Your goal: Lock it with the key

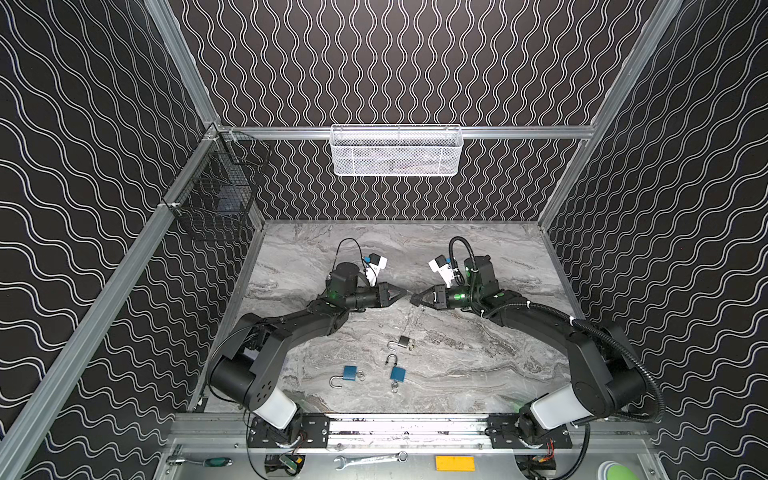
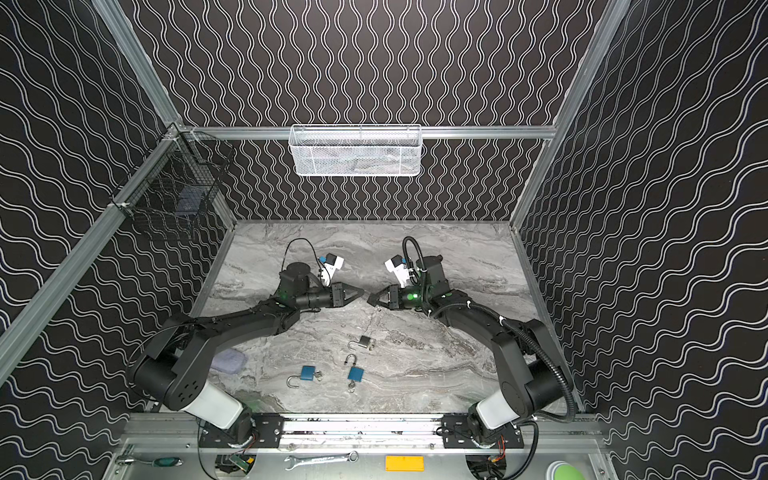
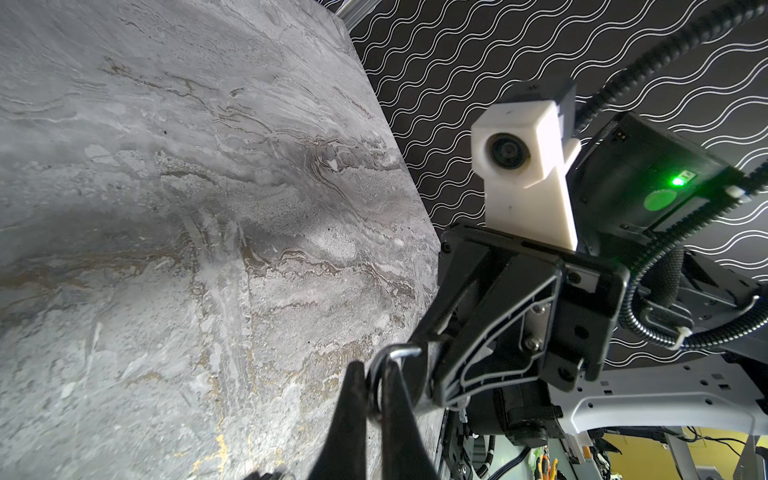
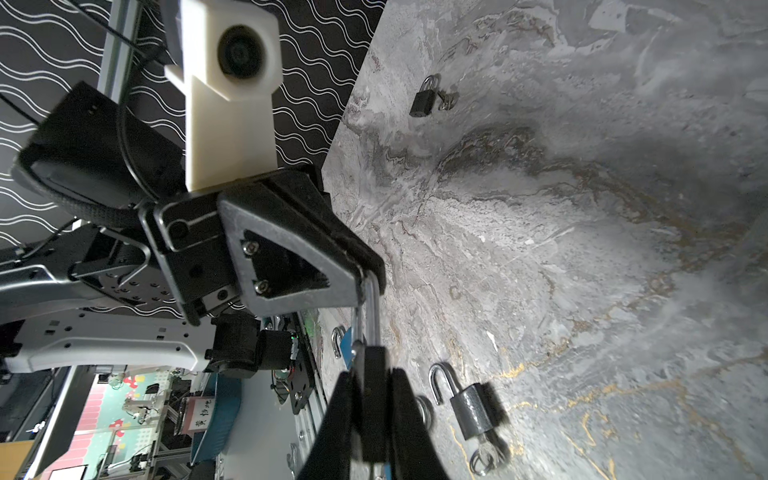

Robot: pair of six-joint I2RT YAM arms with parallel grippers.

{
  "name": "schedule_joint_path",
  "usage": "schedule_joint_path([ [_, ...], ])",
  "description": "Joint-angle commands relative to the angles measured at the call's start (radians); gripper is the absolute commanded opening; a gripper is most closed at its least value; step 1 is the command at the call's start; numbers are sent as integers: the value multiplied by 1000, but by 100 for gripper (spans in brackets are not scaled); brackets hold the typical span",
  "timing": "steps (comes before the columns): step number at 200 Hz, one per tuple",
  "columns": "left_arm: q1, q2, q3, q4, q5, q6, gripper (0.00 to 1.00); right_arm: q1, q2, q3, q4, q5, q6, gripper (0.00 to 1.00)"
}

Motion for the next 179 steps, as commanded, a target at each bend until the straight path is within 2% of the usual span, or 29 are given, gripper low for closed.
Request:
schedule_joint_path([
  [1,0,0,2,8,-1,20,0,2,-11,3,81,-98,63,7],
  [56,0,-13,-3,-13,-7,45,0,-46,-14,-1,197,-182,211,7],
  [84,0,-19,-7,-5,-8,41,0,-51,1,19,172,-191,219,7],
  [121,1,-26,-20,18,-3,27,0,-51,5,-1,244,-206,281,6],
  [161,-2,-43,-35,61,17,-19,0,-49,-7,21,172,-168,212,5],
  [179,-5,-60,-36,49,19,-26,0,-48,2,23,188,-167,221,5],
])
